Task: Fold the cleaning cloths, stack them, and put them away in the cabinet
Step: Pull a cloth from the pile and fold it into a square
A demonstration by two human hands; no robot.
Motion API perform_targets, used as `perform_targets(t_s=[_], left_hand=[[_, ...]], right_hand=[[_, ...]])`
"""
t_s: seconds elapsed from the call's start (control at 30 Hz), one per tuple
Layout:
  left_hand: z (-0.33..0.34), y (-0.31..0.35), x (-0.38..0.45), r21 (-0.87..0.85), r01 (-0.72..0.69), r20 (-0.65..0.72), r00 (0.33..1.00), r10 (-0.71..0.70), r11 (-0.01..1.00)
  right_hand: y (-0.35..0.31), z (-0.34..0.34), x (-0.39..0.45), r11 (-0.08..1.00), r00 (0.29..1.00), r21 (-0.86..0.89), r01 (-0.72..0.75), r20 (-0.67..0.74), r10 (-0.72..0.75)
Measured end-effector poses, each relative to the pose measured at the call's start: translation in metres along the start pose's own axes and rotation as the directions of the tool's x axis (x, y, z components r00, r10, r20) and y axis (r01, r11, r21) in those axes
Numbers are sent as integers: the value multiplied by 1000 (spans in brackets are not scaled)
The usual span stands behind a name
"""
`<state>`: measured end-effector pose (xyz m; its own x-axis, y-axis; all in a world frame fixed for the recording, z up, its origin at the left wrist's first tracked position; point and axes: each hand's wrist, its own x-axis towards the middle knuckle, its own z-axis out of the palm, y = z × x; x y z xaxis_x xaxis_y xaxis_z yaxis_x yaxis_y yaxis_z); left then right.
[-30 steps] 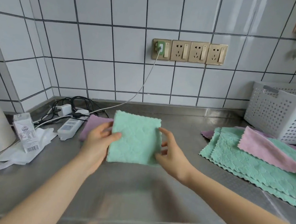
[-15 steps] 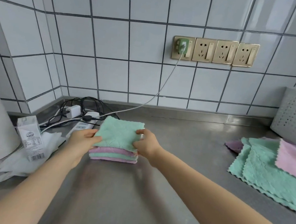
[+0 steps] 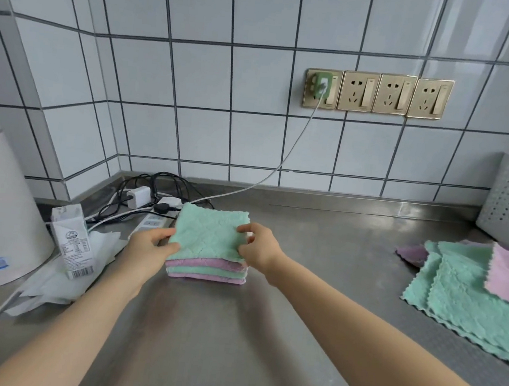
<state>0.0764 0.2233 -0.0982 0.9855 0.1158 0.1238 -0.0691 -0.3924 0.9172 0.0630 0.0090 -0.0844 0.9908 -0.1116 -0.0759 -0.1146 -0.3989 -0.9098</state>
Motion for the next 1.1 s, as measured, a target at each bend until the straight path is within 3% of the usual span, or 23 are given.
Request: perform_targets(t_s=[0.17, 0.37, 0.53, 0.83, 1.0, 1.1], left_hand=[[-3, 12, -8, 444, -159, -67, 975, 210, 882], [20, 38, -45, 508, -366, -68, 885, 460, 780], [89, 57, -97, 411, -551, 171, 829, 532, 726], [245, 107, -173, 159, -667, 431, 710, 556, 728], [317, 140, -204, 94, -724, 568, 603, 560, 684], [351, 152, -216, 71, -753, 639, 538, 549, 655]], right_hand=[[0, -18, -15, 998, 994, -40, -53, 95, 57], [11, -72, -62, 974, 996, -224, 26, 94, -5], [38, -137, -106, 921, 999, -387, 43, 9, -42], [140, -292, -187, 616, 943, -786, -53, -243, -229], [183, -356, -231, 533, 869, -812, -238, -423, -258], [194, -372, -246, 564, 887, -808, -172, -376, -267]])
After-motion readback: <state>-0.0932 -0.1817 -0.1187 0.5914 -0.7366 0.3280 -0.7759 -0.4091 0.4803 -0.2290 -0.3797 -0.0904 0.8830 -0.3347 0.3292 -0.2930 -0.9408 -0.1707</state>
